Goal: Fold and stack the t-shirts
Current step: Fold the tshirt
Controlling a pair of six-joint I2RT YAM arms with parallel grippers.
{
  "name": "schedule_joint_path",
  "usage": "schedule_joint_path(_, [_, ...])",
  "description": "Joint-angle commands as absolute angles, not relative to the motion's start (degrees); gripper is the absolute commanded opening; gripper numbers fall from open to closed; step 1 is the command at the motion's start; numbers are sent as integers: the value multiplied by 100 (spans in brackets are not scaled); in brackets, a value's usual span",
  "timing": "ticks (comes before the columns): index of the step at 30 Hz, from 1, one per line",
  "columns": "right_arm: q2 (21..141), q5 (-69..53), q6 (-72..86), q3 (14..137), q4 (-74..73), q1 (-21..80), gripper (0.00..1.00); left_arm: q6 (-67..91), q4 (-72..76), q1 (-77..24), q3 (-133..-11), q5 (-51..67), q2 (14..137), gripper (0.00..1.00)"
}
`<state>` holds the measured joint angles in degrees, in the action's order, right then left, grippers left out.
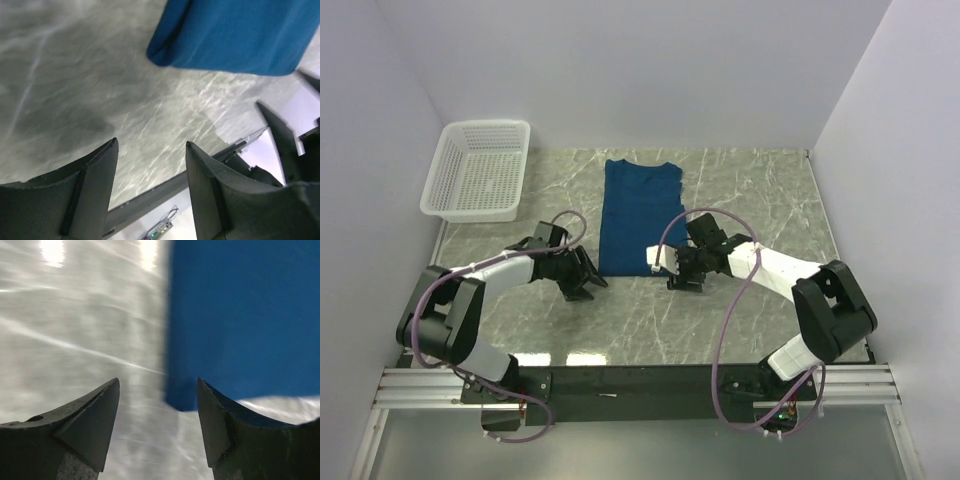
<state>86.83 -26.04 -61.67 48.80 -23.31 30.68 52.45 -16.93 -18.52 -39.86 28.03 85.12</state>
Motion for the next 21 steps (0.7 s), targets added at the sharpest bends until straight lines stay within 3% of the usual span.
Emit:
schedule_joint_path(1, [8850,-1645,-5906,5028,-1249,3102,70,5660,-1036,-2074,-4323,2523,8761,61])
schedule_joint_path(13, [9308,-1143,-5906,5080,-967,3252,65,5924,-1081,-2109,-4974,1724,9746,59])
schedule_joint_path(18, [9351,-1151,-5968,5054,-958,3261,58,5977,-1108,-2057,-4949,1336,9896,43])
schedule_joint_path(20, [9413,-1160,-5994,5080,-975,3261,54,5959,-1046,-2039,-4896,1310,9914,30])
schedule_joint_path(21, [9439,-1169,-6046,5097,-1054,3269,47,5933,-1020,-2013,-4852,1292,9914,24])
